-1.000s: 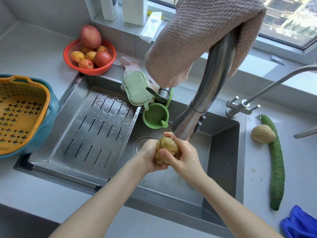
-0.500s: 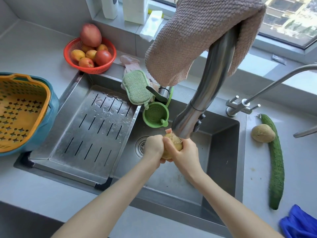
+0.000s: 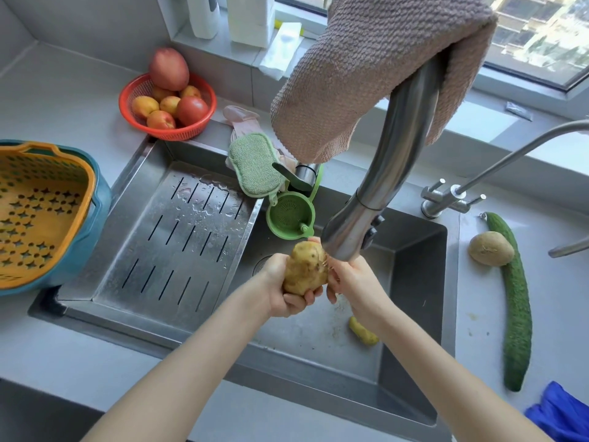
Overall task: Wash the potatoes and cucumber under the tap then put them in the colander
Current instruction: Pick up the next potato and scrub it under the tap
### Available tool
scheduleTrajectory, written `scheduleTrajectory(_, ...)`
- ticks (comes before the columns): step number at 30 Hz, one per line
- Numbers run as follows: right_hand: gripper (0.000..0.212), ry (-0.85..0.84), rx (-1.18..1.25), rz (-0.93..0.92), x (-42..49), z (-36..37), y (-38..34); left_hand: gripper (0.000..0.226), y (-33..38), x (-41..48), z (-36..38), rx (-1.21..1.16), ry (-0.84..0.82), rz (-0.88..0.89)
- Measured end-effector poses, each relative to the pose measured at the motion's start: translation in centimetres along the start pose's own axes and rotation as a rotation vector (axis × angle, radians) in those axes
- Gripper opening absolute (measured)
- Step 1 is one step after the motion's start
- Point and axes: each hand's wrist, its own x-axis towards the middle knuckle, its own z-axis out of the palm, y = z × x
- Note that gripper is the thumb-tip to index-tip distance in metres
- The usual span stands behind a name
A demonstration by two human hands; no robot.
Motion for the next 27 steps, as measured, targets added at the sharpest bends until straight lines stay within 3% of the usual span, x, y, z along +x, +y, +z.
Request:
scheduleTrajectory(4, 0.037, -0.067, -0.156, -0.126, -0.6, -0.1, 0.6, 0.038, 0.0, -0.5, 0.4, -0.018, -0.093, 0.021)
scheduleTrajectory(8, 0.055, 0.157, -0.134, -0.049, -0.1, 1.4, 1.0, 0.046, -0.8, -0.3, 1.5, 0.074, 0.205, 0.332)
scheduleTrajectory(12, 0.035, 0.347, 0.005, -0.038, 0.3, 1.8, 0.2, 0.04, -1.8, 0.1, 2.7, 0.143, 0.467, 0.641)
scheduleTrajectory(15, 0.027, 0.203, -0.001, 0.004, -0.8, 1.3, -0.6, 0.034, -0.8, 0.3, 1.7, 0.151, 0.478, 0.596)
scheduleTrajectory(18, 0.021, 0.005, -0.083, 0.044, -2.0, 0.0, -1.7, 0.029, 0.1, 0.2, 0.7, 0.315, 0.42, 0.462)
scheduleTrajectory(22, 0.009, -0.132, -0.133, 0.136, -1.9, -1.9, -2.6, 0.028, 0.4, 0.2, 0.6, 0.554, 0.381, 0.421)
scheduleTrajectory(24, 0.005, -0.154, -0.28, 0.101, -1.9, -2.5, -2.9, 0.029, 0.8, -0.1, 0.6, 0.614, 0.36, 0.403)
scheduleTrajectory(27, 0.022, -0.141, -0.572, -0.009, -2.0, -2.6, -3.4, 0.029, 1.1, -0.3, 0.5, 0.677, 0.339, 0.437)
